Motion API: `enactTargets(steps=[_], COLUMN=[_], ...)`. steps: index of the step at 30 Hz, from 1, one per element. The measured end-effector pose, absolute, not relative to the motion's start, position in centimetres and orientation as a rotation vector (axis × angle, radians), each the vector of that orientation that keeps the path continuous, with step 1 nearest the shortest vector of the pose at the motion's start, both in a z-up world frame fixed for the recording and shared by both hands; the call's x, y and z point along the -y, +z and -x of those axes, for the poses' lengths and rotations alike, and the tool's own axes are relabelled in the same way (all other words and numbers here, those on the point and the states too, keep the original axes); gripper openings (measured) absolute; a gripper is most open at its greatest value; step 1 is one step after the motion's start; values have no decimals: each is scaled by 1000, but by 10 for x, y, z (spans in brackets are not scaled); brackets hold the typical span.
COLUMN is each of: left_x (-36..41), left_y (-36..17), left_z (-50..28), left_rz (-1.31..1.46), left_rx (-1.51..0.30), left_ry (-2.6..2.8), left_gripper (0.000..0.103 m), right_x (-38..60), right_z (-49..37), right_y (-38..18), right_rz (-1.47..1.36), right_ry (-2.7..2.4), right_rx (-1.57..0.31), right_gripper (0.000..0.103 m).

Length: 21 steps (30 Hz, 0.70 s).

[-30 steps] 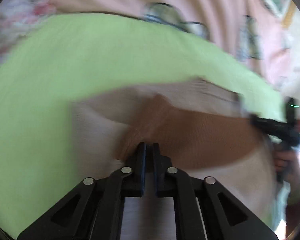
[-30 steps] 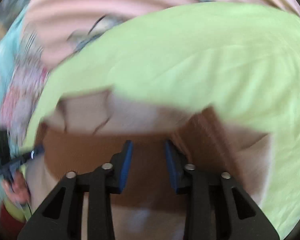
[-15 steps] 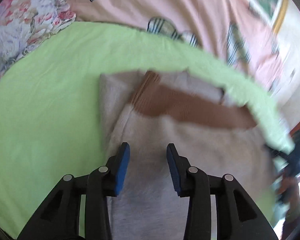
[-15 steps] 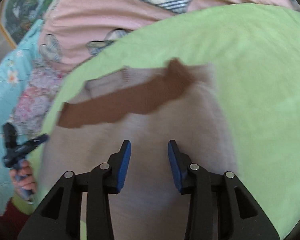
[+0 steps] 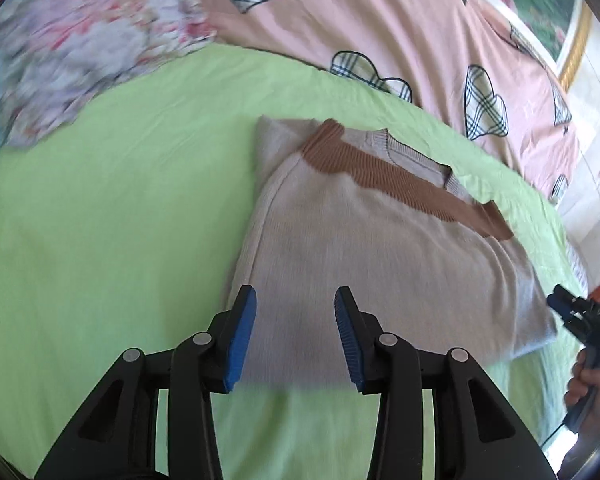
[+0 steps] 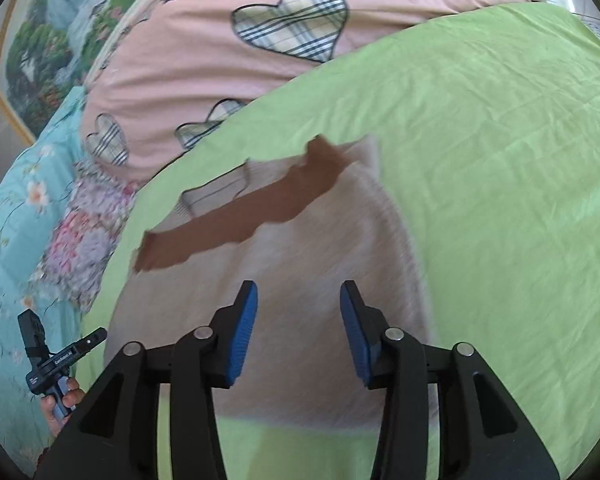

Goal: Fold small clothes
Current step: 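Open both grippers and withdraw from the folded sweater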

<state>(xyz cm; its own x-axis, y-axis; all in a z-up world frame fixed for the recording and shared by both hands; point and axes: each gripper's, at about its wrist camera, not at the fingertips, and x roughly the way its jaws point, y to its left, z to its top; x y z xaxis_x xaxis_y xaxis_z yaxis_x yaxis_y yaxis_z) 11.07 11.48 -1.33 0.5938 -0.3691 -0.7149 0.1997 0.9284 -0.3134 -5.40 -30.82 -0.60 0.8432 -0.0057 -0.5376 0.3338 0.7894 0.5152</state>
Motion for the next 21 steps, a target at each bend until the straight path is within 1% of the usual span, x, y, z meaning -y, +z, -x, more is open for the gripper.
enactTargets(steps=[4, 8, 12, 19, 21], left_x=[-130, -133, -133, -126, -125], left_y=[-25, -35, -42, -51, -52], left_z=[-77, -61, -59, -61, -62], left_rz=[289, 318, 365, 405, 419], left_rx=[-905, -925, -943, -959, -957], left_ry=[-332, -337, -343, -334, -332], left_gripper=[41, 42, 48, 52, 56], right_x=[274, 242, 220, 195, 192], right_z=[57, 58, 58, 55, 56], right_y=[-10, -16, -24, -27, -26], right_rz=[-633, -610, -602, -567, -562], right_ry=[-127, -84, -47, 9, 11], right_rx=[-562, -578, -601, -635, -633], right_gripper=[49, 51, 54, 57, 58])
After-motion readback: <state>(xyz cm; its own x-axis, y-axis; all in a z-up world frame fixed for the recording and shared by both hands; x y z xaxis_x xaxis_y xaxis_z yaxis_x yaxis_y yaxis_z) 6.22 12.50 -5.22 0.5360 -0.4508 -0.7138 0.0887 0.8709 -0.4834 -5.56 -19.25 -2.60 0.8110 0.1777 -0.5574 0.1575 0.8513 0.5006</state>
